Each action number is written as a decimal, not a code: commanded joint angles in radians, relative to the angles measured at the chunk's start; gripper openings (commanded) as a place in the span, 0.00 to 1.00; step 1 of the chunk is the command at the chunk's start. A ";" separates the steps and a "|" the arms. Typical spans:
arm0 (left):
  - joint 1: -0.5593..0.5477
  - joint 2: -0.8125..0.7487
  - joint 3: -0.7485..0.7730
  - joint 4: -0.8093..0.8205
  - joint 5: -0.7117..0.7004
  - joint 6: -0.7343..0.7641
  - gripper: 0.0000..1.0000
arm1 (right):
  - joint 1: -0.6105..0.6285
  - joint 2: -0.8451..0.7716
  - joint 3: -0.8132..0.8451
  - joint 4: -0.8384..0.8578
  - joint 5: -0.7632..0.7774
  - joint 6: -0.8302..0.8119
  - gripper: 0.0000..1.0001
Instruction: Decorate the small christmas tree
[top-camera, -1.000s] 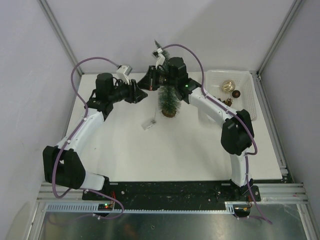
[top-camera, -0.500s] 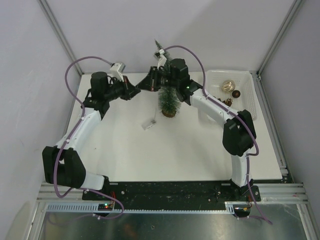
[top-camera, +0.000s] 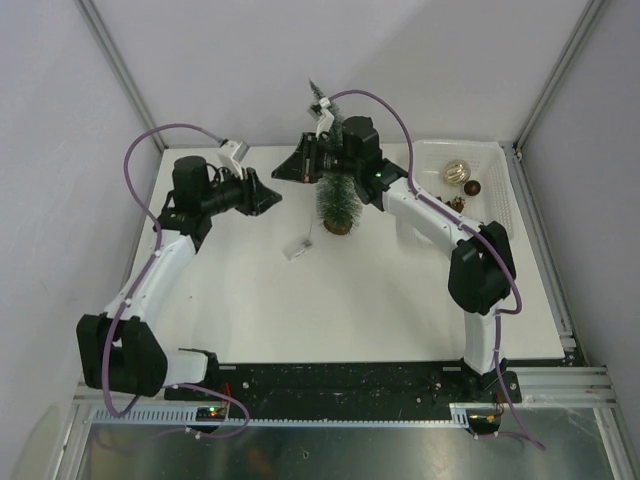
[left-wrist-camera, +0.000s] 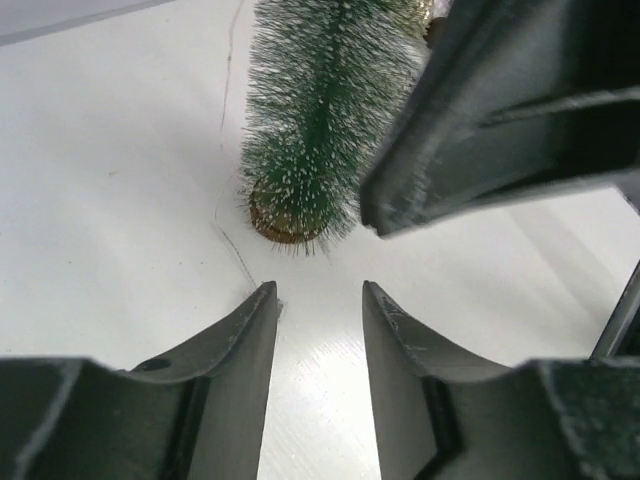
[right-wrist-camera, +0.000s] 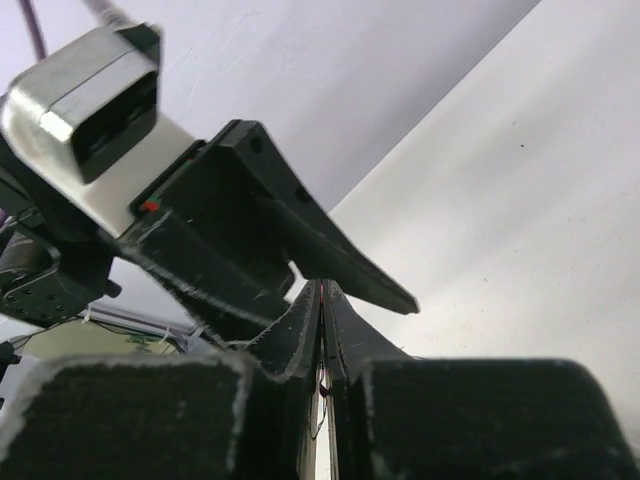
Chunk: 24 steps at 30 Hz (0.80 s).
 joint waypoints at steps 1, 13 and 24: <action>0.008 -0.099 -0.009 -0.115 0.063 0.220 0.48 | -0.007 -0.050 0.060 -0.038 0.000 -0.042 0.07; -0.038 -0.206 -0.097 -0.166 0.066 0.395 0.71 | 0.009 0.298 0.704 -0.492 0.164 -0.269 0.21; -0.045 -0.178 -0.075 -0.165 0.070 0.381 0.72 | 0.016 0.276 0.610 -0.425 0.276 -0.385 0.23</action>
